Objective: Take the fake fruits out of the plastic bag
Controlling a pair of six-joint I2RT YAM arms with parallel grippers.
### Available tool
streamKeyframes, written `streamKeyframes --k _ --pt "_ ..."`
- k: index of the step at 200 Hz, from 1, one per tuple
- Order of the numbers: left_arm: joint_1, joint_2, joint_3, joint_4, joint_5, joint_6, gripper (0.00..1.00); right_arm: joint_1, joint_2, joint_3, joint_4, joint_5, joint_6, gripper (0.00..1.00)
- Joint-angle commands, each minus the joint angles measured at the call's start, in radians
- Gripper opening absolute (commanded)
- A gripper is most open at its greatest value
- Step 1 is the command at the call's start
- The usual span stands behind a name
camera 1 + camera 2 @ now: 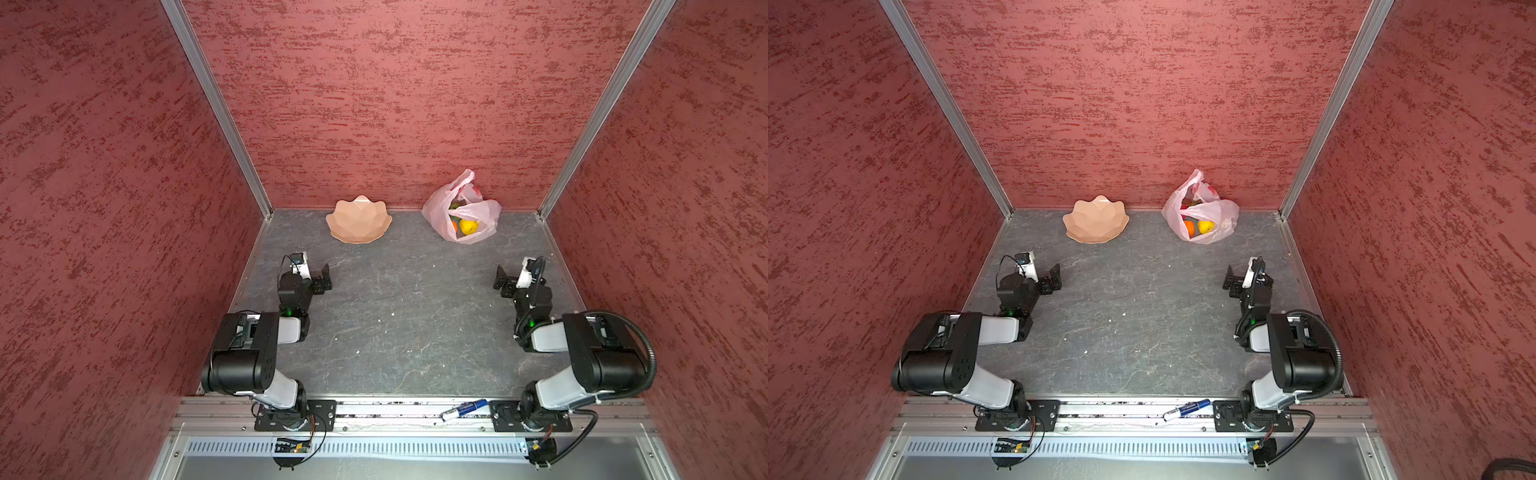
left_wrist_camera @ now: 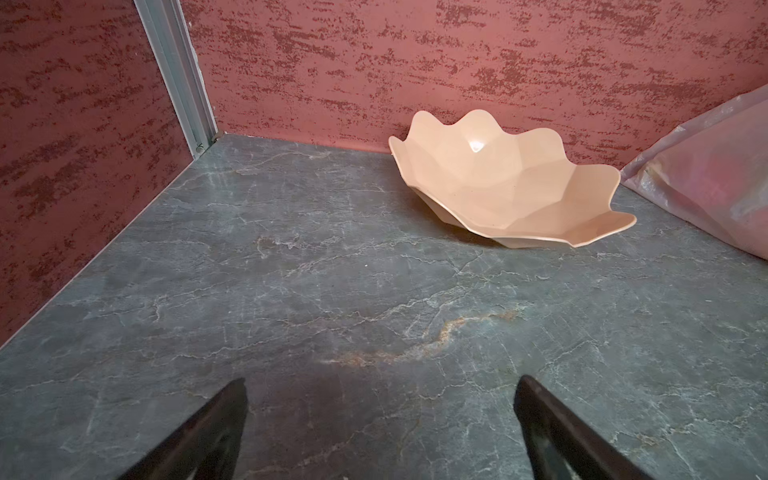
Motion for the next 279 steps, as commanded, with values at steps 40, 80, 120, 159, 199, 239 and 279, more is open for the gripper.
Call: streamKeyframes --k 40,80,120,159,199,239,279 --pt "-0.003 0.008 0.011 0.013 -0.004 0.014 1.0 -0.007 0.003 0.017 0.009 -0.023 -0.027 0.99" --pt "-0.009 0.008 0.011 0.013 -0.007 0.018 1.0 -0.007 0.002 0.018 0.012 -0.023 -0.027 0.99" --pt "-0.008 0.008 0.011 0.013 -0.007 0.018 1.0 -0.006 0.002 0.018 0.011 -0.023 -0.027 0.99" --pt "-0.009 0.007 0.005 0.02 0.003 0.022 1.0 -0.006 0.002 0.018 0.011 -0.023 -0.027 0.99" --pt "-0.009 0.006 0.008 0.016 0.018 0.026 1.0 -0.006 0.003 0.018 0.011 -0.023 -0.027 0.99" --pt "-0.011 -0.092 0.015 -0.073 0.041 0.038 0.99 -0.006 -0.009 0.018 0.0 -0.013 -0.023 0.99" --pt "-0.012 -0.356 0.101 -0.446 -0.026 -0.045 1.0 -0.006 -0.173 0.252 -0.586 0.172 0.114 0.99"
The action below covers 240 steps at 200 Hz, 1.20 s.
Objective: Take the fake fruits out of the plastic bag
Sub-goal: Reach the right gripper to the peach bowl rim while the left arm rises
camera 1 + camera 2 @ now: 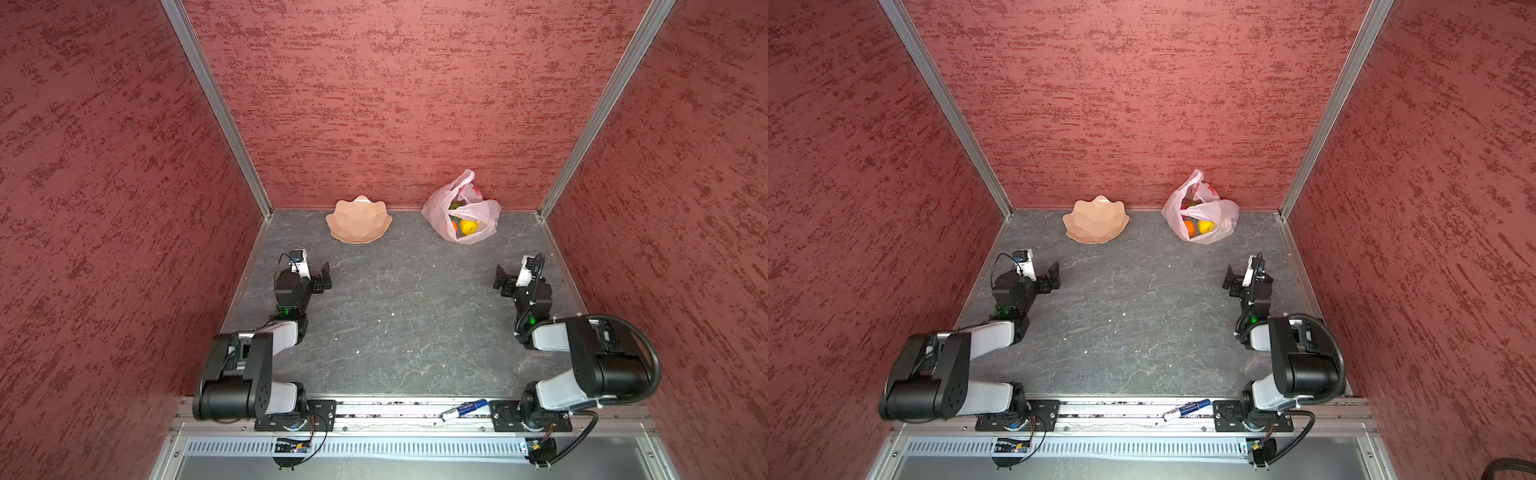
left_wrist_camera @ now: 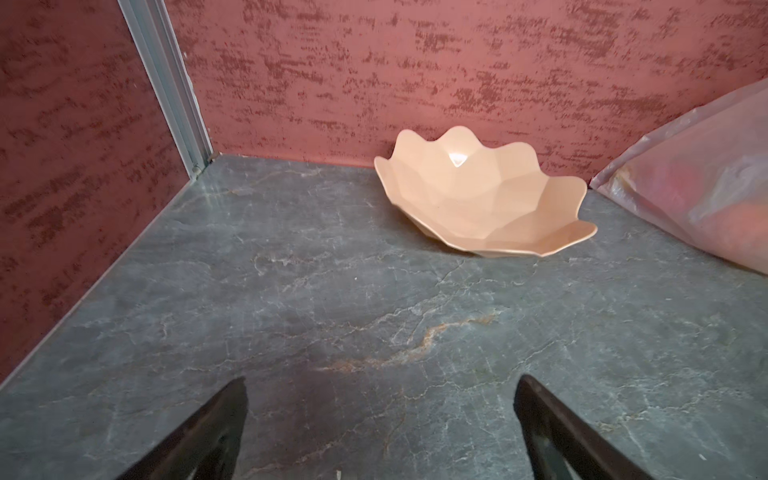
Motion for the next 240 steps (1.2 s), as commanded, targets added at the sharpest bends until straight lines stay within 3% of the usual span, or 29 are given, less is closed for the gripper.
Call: streamKeyframes --k 1,39,50,64,70,87,115,145,185,214,240 --pt "-0.006 -0.134 0.079 -0.251 -0.045 -0.06 1.0 -0.006 -0.091 0.177 -0.384 0.141 0.099 0.99" --pt "-0.009 -0.324 0.267 -0.677 -0.157 -0.277 1.0 -0.008 -0.128 0.253 -0.645 0.267 0.371 0.99" --pt "0.002 -0.379 0.297 -0.753 -0.212 -0.362 1.0 -0.009 -0.146 0.251 -0.667 0.219 0.397 0.99" --pt "0.028 -0.464 0.302 -0.865 -0.334 -0.591 1.0 -0.009 -0.166 0.247 -0.661 0.107 0.413 0.99" --pt "0.053 -0.503 0.29 -0.878 -0.319 -0.649 0.99 -0.008 -0.171 0.253 -0.674 0.075 0.425 0.99" --pt "0.147 -0.569 0.277 -0.826 -0.069 -0.552 1.0 -0.005 -0.179 0.29 -0.744 0.017 0.45 0.99" --pt "0.158 -0.523 0.41 -1.005 -0.025 -0.507 1.0 0.016 -0.188 0.332 -0.797 -0.068 0.468 0.99" --pt "0.136 -0.384 0.557 -1.131 0.136 -0.429 1.0 0.147 -0.166 0.436 -0.909 0.027 0.467 0.99" --pt "0.009 -0.315 0.638 -1.23 0.103 -0.377 1.0 0.34 -0.039 0.636 -1.007 0.099 0.545 0.97" --pt "-0.079 -0.296 0.67 -1.313 -0.015 -0.361 1.0 0.447 0.073 0.708 -0.945 0.108 0.625 0.88" --pt "-0.122 -0.332 0.626 -1.29 -0.039 -0.372 0.99 0.505 0.207 0.796 -0.892 0.056 0.677 0.8"
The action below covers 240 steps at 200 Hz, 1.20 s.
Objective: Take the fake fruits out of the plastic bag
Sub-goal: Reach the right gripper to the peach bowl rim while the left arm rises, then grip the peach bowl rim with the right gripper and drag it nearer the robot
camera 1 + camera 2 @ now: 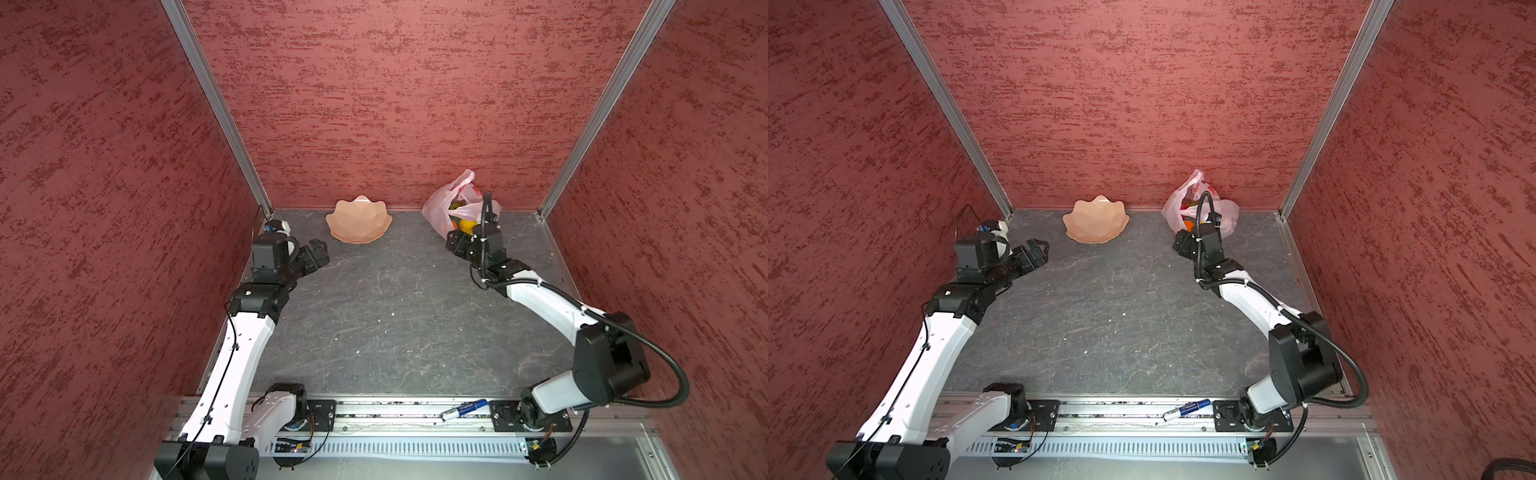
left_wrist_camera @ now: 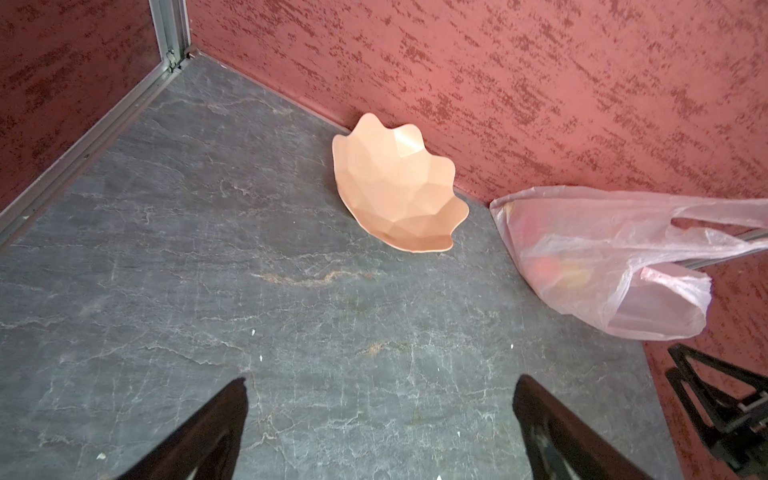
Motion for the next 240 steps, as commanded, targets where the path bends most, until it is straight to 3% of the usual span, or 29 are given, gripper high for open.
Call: streamKeyframes --k 1,31,81,119,211,240 --pt "-0.032 -0.033 -0.02 -0.029 -0.058 0.013 1.0 0.043 0.11 0.08 0.034 -0.014 0.091 0.8" --pt "-0.041 -0.025 -0.005 -0.08 -0.093 0.007 1.0 0.097 0.283 0.232 0.046 -0.074 0.121 0.76" --pt "-0.06 0.033 0.134 -0.201 -0.042 0.096 1.0 0.133 0.518 0.451 0.085 -0.154 0.199 0.72" --pt "-0.058 0.01 0.084 -0.149 -0.033 0.134 1.0 0.148 0.703 0.654 0.094 -0.229 0.237 0.71" --pt "-0.035 -0.002 0.027 -0.098 0.055 0.141 1.0 0.168 0.994 1.007 0.05 -0.258 0.314 0.63" --pt "-0.035 -0.004 0.024 -0.098 0.055 0.143 1.0 0.168 1.05 1.079 0.017 -0.259 0.325 0.53"
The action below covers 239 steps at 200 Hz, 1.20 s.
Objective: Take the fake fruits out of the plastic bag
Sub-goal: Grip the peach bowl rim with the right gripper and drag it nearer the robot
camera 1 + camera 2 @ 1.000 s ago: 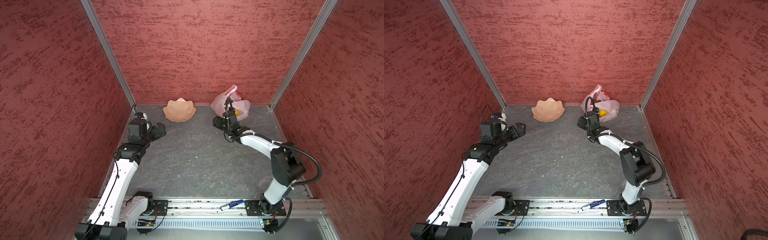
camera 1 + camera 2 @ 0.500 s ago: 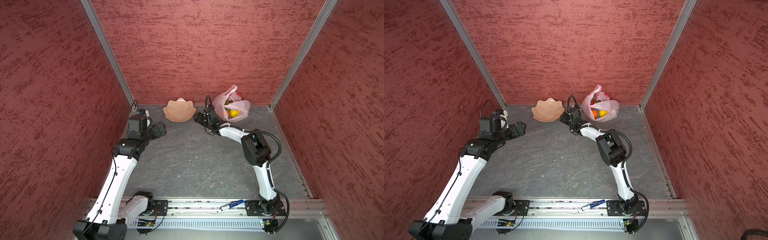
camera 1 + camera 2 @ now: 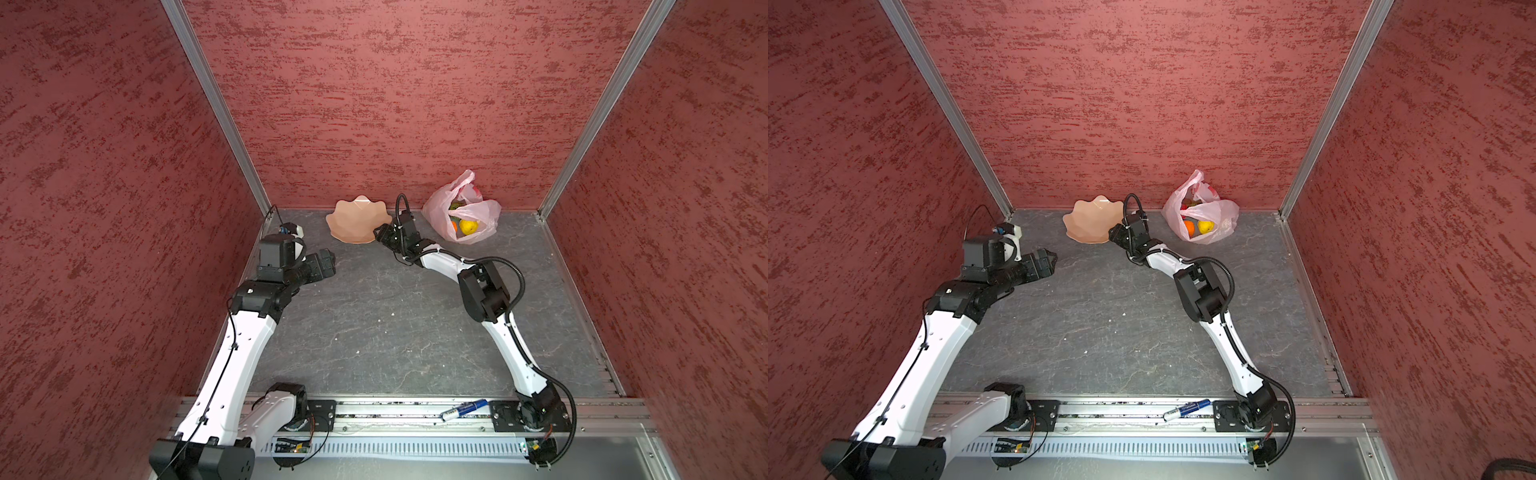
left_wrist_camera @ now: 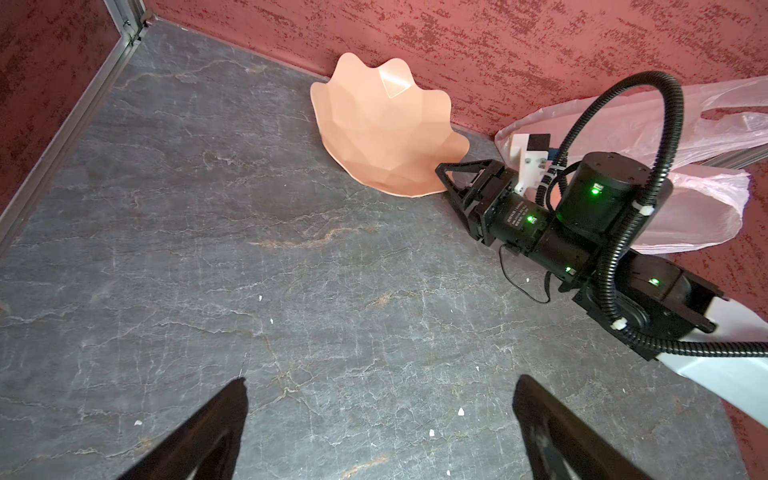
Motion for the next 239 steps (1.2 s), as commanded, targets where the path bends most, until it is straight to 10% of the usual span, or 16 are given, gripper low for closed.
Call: streamKeyframes --k 1,239 --pt "0.003 -0.016 -0.016 0.024 0.016 0.02 1.0 0.006 0.039 0.068 -0.032 -0.009 0.027 0.53" --pt "0.003 -0.021 -0.024 0.03 0.023 0.03 1.0 0.001 0.062 0.085 -0.063 0.0 0.049 0.0"
